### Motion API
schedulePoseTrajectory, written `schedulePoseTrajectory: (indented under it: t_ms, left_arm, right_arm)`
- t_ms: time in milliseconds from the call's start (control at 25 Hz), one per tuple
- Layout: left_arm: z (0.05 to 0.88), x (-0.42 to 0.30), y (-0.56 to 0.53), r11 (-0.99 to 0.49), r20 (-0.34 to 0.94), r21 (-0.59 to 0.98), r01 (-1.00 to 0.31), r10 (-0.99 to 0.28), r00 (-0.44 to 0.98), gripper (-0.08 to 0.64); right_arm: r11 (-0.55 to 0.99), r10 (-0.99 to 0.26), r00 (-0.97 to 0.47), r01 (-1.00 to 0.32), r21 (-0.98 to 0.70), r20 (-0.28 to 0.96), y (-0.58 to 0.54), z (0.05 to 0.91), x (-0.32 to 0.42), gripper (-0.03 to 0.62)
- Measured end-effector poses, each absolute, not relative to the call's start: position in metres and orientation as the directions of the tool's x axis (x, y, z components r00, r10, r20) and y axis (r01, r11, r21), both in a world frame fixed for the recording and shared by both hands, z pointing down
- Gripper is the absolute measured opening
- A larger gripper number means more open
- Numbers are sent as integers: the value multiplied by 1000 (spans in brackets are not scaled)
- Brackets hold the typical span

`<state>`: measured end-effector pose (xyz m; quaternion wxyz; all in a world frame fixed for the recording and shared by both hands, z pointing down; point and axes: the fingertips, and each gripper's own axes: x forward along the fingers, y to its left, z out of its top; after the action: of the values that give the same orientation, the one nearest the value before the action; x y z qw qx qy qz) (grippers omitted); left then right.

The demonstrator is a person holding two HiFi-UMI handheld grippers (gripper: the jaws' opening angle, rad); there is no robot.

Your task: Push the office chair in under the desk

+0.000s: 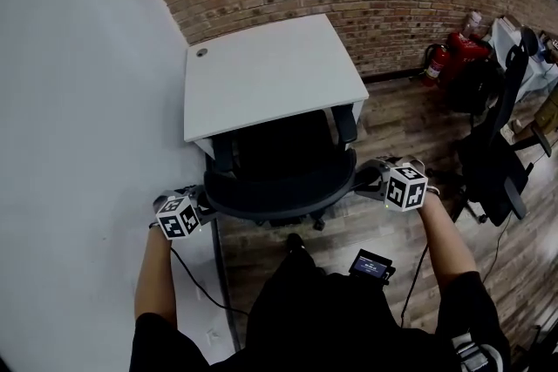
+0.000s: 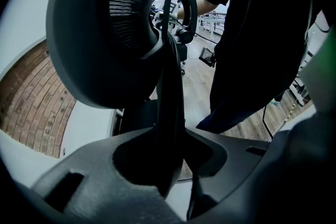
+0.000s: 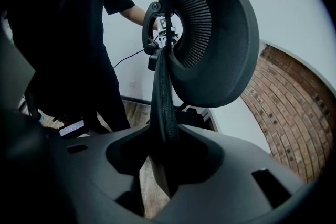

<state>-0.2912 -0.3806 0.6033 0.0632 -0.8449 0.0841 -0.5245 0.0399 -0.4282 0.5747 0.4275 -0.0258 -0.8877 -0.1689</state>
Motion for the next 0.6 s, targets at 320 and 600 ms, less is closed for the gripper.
schedulePoseTrajectory:
  t_ms: [320, 600]
  left_arm:
    - [603, -302, -431, -975, 871, -205, -83, -220, 439, 130]
    - [598, -308, -455, -981, 870, -181, -69, -192, 455, 130]
  right_arm:
    - [944, -96, -632, 186, 271, 769, -481, 574, 28, 149]
    - [950, -56, -630, 205, 236, 775, -504, 569, 21, 146]
